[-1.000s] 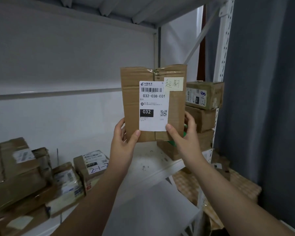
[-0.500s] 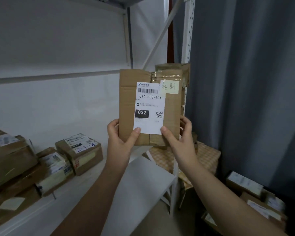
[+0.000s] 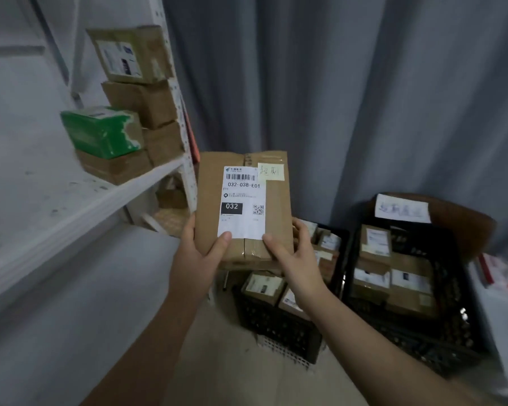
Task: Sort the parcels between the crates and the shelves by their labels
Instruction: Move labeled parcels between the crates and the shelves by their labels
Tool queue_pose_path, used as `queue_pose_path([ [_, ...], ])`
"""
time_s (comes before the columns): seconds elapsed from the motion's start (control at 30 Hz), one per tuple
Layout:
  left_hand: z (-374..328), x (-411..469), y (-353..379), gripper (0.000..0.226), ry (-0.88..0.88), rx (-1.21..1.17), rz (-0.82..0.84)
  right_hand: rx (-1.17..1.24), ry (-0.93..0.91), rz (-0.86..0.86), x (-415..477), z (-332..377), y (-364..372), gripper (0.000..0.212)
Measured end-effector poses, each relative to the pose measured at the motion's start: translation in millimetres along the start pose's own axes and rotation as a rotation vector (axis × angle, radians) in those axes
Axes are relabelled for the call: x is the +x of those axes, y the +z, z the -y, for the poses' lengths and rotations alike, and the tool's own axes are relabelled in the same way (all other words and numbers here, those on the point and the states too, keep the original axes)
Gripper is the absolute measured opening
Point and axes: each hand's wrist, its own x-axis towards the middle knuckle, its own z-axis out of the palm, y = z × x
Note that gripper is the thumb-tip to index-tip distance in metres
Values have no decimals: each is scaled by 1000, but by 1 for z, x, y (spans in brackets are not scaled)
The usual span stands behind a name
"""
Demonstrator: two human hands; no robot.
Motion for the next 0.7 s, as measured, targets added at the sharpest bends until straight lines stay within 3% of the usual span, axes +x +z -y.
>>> queue_pose_path([
  [0.1, 3, -21, 57, 64, -35, -4, 113, -17, 60, -56, -13, -14, -61, 56],
  [0.27, 5, -56, 147, 64, -95, -11, 268, -36, 178, -135, -31, -29, -156, 67],
  [0.4, 5, -76, 209, 70, -136, -19, 363, -75, 232, -208, -40, -36, -221, 62],
  [0.5, 5, -81, 245, 70, -162, -13, 435, -95, 277, -260, -40, -44, -257, 58],
  [0.7, 20, -63, 305, 74, -190, 28, 560, -124, 357, -363, -15, -72, -301, 73],
])
